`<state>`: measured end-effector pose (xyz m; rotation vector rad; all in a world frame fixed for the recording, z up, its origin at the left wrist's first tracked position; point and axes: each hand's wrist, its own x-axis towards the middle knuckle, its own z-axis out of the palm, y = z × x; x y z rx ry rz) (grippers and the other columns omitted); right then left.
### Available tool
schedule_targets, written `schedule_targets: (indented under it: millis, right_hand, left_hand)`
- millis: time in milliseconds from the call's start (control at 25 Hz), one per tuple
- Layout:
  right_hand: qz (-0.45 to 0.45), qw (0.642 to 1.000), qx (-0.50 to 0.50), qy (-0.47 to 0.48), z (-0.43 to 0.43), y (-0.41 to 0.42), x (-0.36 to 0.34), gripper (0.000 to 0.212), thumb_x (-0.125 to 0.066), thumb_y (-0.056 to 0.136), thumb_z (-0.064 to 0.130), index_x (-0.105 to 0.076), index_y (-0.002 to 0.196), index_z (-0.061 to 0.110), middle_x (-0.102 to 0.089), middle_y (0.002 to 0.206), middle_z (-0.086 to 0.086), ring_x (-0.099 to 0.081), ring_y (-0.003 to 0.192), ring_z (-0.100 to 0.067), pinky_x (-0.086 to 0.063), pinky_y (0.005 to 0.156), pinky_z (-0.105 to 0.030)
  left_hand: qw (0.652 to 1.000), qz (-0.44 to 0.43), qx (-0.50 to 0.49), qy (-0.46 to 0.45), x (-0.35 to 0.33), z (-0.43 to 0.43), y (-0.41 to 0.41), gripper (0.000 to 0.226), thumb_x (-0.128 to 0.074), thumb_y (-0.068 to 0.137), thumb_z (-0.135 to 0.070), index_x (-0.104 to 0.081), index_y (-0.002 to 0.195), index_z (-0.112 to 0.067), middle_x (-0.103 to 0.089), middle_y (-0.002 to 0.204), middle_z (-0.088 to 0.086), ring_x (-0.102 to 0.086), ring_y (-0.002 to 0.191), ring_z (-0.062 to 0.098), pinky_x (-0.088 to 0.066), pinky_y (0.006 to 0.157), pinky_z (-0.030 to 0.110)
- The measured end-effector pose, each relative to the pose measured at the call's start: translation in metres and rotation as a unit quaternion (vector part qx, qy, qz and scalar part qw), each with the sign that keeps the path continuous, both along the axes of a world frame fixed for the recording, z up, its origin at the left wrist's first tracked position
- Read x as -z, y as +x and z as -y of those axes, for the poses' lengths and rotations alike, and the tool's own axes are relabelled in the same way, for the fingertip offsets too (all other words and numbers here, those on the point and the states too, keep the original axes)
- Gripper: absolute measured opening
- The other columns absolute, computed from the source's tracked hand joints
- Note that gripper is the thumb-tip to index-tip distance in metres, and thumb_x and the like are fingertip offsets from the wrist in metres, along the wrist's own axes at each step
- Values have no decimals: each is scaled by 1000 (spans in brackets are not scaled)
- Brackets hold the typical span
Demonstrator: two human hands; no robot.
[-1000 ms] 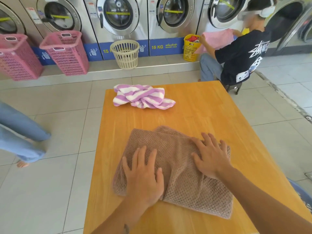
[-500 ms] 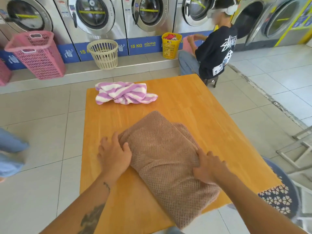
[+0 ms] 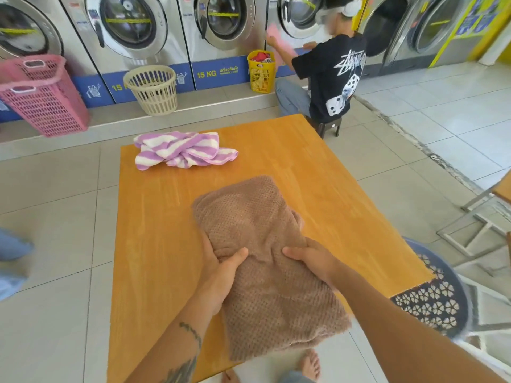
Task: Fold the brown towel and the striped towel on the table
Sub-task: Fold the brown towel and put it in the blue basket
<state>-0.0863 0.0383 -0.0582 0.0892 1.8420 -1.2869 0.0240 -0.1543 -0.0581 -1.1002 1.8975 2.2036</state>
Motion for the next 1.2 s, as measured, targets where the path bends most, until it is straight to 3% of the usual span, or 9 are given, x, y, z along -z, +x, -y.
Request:
schedule_targets:
  millis: [240,360,480,600,720,840,920,1080,1200]
  right_hand:
    - [-96,987,60,-117,-67,19,4,83,-77,80,32,-24,141,51,-48,140,9,-57,118,-17,-52,97,-45]
    - [-198,972,24,-127,-124,3,-4,91,-67,89,15,-15,144,65,-18,154,31,-33,138,-2,-37,106,-24]
    - [-260,961,-24,-89,-192,-26,-11,80,-59,91,6,-29,146,57,-14,150,37,-23,131,18,-28,90,3]
    - [-256,964,-4,-65,-259,-54,-13,75,-55,87,4,-41,141,55,-22,132,44,-32,122,16,-33,93,-8]
    - [-252,965,25,-65,-318,-75,-21,70,-52,87,2,-49,135,53,-35,137,35,-44,115,18,-47,87,-12]
    - [-263,961,83,-30,-370,-105,-24,68,-53,84,1,-55,129,52,-54,135,15,-58,120,-16,-53,96,-37]
    - [-247,960,132,-5,-404,-129,-20,66,-53,84,-2,-58,126,50,-61,126,14,-63,109,-21,-56,89,-36]
    - [-172,969,175,37,-463,-167,-3,62,-55,86,-1,-60,125,46,-53,137,11,-56,117,-13,-50,92,-30]
    - [-113,975,167,93,-499,-200,34,60,-57,87,1,-57,133,40,-50,135,8,-51,113,-14,-44,75,-17]
  left_hand:
    - [978,-79,102,-163,-2,-59,-18,99,-70,90,-32,5,140,-72,-13,164,-19,-31,144,8,-33,117,47]
    - [972,-99,101,-188,-3,-107,-34,87,-64,95,-20,-11,145,-66,-20,162,-19,-31,144,5,-35,117,43]
    - [964,-106,103,-219,-4,-176,-57,74,-61,97,-15,-26,148,-55,-29,159,-17,-36,141,2,-36,117,38]
    - [960,-101,125,-228,-9,-243,-88,68,-61,97,-17,-31,147,-53,-30,158,-15,-37,140,4,-37,115,33]
    - [967,-100,146,-185,-19,-294,-115,71,-65,94,-21,-31,144,-58,-35,156,-12,-44,135,7,-43,112,41]
    - [966,-107,198,-127,-29,-338,-154,82,-75,87,-22,-29,142,-62,-37,153,-12,-49,131,9,-46,108,44]
    - [958,-97,246,-113,-26,-368,-184,92,-79,83,-22,-24,144,-62,-33,155,-14,-45,134,9,-43,111,43]
    - [942,-78,315,-89,2,-430,-235,99,-76,83,-18,-14,148,-61,-26,156,-18,-41,137,6,-40,113,37]
    - [944,-13,313,-103,39,-468,-266,94,-70,88,-17,-11,153,-52,-35,143,-17,-51,118,2,-46,91,13]
